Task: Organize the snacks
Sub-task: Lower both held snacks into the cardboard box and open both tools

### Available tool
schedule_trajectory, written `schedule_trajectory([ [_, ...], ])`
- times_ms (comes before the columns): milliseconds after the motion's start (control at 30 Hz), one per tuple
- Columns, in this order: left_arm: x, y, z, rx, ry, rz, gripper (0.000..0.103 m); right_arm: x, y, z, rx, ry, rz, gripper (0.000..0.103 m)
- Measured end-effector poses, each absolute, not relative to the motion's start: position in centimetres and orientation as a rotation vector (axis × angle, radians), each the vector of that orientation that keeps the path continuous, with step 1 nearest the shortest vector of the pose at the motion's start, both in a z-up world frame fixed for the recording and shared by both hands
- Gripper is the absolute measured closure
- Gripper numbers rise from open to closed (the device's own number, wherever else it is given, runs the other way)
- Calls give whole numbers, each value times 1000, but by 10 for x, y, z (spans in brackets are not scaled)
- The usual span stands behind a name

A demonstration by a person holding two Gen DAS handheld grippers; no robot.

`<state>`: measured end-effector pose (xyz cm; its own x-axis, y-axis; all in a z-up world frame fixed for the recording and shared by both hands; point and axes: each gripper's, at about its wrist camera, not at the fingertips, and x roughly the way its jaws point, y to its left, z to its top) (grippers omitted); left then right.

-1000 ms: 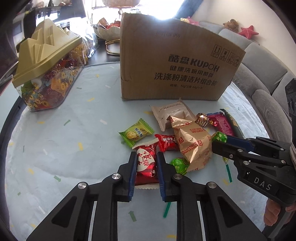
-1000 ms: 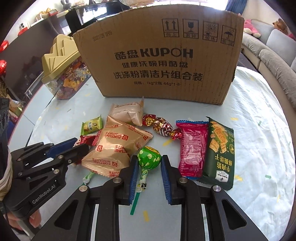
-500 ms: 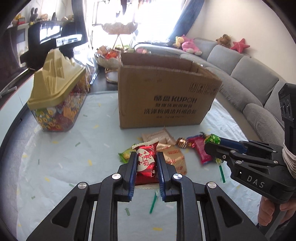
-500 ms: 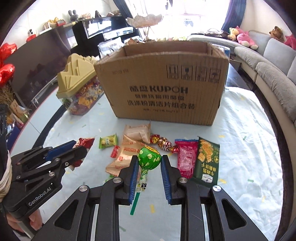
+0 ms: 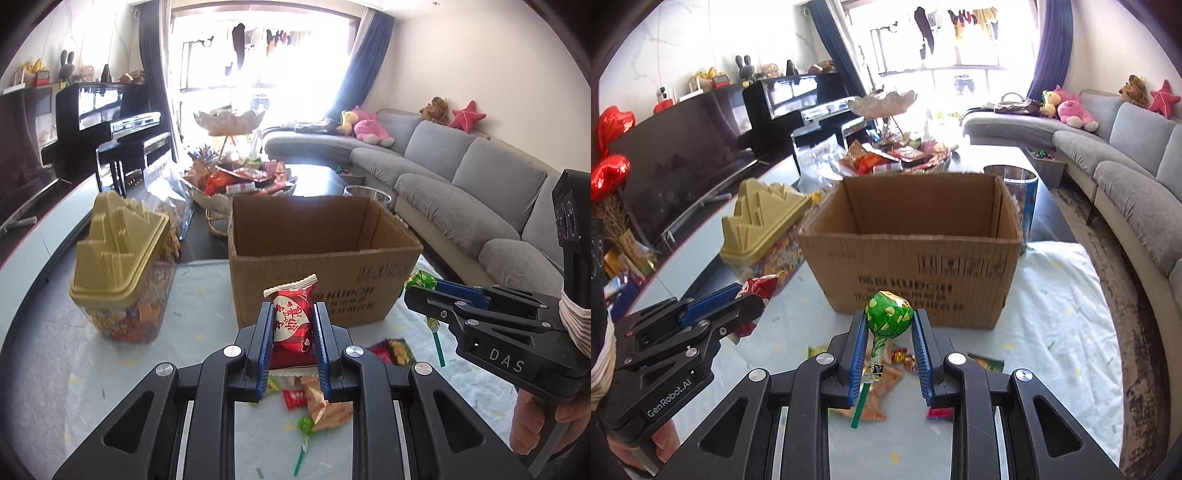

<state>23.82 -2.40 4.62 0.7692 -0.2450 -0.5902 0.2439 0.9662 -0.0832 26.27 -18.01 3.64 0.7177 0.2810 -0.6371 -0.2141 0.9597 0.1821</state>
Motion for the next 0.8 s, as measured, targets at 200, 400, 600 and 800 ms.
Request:
schedule_trajectory([
  [200,261,-28,67,-9,625,-276,81,287,-184,55,114,706,268,77],
  [400,286,-34,81,16,618,-271,81,311,-190,69,111,705,256,77],
  [600,313,-39,84,19,628,-267,81,338,-196,75,109,716,240,77],
  [800,339,-44,78,29,644,-261,81,361,-203,70,126,733,235,77],
])
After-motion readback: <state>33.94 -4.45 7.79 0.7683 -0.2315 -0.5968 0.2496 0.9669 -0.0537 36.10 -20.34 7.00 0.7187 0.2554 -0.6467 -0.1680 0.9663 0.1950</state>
